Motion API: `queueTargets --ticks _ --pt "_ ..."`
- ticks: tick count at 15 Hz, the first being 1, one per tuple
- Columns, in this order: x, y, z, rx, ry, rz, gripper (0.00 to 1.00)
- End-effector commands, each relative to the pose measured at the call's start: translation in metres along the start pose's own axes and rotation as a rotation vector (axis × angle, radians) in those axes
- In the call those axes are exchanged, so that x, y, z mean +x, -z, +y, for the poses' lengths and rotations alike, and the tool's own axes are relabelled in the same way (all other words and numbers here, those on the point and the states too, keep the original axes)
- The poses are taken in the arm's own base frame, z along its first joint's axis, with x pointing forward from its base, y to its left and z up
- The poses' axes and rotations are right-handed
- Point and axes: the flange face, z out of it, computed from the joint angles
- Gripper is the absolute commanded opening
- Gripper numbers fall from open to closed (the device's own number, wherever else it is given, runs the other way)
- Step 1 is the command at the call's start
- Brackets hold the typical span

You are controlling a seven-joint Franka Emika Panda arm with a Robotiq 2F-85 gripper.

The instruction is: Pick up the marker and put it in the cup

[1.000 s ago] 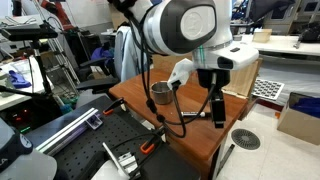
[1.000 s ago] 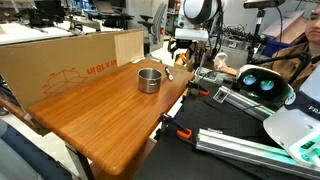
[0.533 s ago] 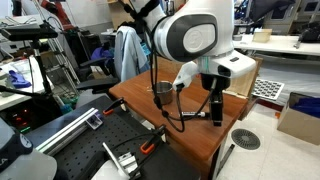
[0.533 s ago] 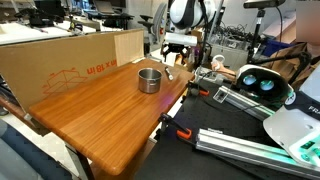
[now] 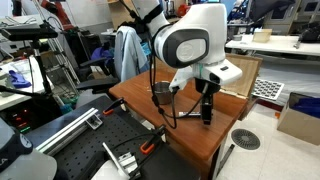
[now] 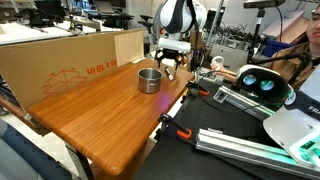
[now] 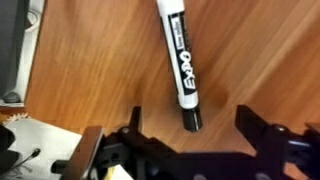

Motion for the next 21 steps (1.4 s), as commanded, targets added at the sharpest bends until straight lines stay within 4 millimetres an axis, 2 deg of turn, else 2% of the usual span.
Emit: queueTargets --ticks 1,2,4,12,13,14,16,17,21 --pt "-0.005 -0.007 -0.007 0.01 0.024 -0.032 1.0" --pt "-0.007 -0.009 -0.009 0.011 0.042 -0.029 0.75" --pt "-0.01 -0.008 -0.011 0.015 0.067 -0.032 0.66" --pt "-0.012 0.005 -0.023 0.032 0.114 -0.022 0.04" --pt "-0.012 0.007 -0.023 0.031 0.116 -0.019 0.02" --pt "-0.012 0.008 -0.023 0.033 0.118 -0.017 0.06" --pt "-0.013 0.016 -0.027 0.042 0.122 -0.014 0.03" --pt "-0.015 0.019 -0.029 0.049 0.127 -0.008 0.05" --pt "-0.024 0.052 -0.044 0.092 0.168 0.042 0.05"
